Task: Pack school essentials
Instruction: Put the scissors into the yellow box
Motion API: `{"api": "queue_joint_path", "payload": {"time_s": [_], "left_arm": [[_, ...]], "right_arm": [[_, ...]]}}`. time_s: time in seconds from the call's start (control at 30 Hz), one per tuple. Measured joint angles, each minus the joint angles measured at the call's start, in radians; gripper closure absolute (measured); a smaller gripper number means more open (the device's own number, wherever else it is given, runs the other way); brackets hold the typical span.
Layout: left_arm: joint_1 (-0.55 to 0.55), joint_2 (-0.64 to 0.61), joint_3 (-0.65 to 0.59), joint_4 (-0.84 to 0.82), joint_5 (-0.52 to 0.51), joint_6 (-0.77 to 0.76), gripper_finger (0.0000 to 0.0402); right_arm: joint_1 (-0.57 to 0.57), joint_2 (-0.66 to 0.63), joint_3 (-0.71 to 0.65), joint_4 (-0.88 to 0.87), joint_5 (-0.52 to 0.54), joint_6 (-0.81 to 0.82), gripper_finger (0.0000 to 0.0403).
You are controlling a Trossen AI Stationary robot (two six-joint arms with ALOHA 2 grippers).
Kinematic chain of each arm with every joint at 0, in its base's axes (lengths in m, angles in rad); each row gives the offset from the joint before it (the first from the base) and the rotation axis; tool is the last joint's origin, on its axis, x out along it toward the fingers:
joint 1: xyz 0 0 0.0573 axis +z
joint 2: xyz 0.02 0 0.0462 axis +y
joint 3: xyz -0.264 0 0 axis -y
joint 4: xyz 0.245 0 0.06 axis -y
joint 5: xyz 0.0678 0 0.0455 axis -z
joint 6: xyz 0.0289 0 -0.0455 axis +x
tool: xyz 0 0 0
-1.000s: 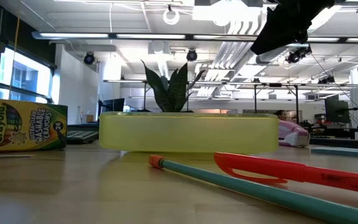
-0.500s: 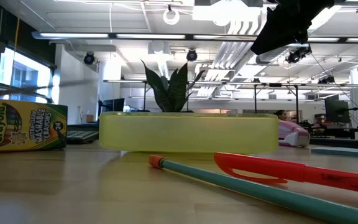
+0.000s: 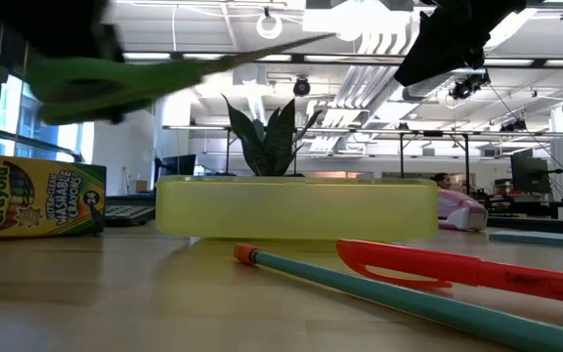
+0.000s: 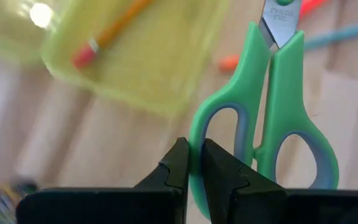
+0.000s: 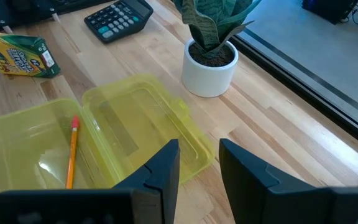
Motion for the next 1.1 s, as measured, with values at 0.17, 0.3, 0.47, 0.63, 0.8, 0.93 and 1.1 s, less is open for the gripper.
{"api": "queue_joint_path", "payload": {"time_s": [0.17,0.3,0.47,0.63,0.8,0.93,1.1], "left_arm": [[0.129,0.000,0.005,0.070,0.031,0.153,0.0382],[0.216,0.000,0.005,0.076,0.064,0.238,0.0382],[0.295,0.000,0.005,0.099,0.102,0.295,0.0382],[0.331,0.039,0.005,0.144,0.151,0.311,0.0382],[0.338,0.105,0.005,0.166,0.173,0.312,0.0382],[0.343,0.144,0.005,0.177,0.173,0.312,0.0382],[0.352,0.169,0.005,0.178,0.179,0.320,0.0382]], "right_arm": [[0.000,0.000,0.000,-0.001,0.000,-0.001,0.0297],[0.000,0.000,0.000,-0.003,0.000,0.000,0.0297],[0.000,0.000,0.000,-0.003,0.000,0.000,0.0297],[0.000,0.000,0.000,-0.003,0.000,0.000,0.0297],[0.000,0.000,0.000,-0.003,0.001,0.000,0.0297],[0.000,0.000,0.000,-0.004,0.002,0.000,0.0297],[0.000,0.000,0.000,-0.003,0.002,0.001,0.0297]]}}
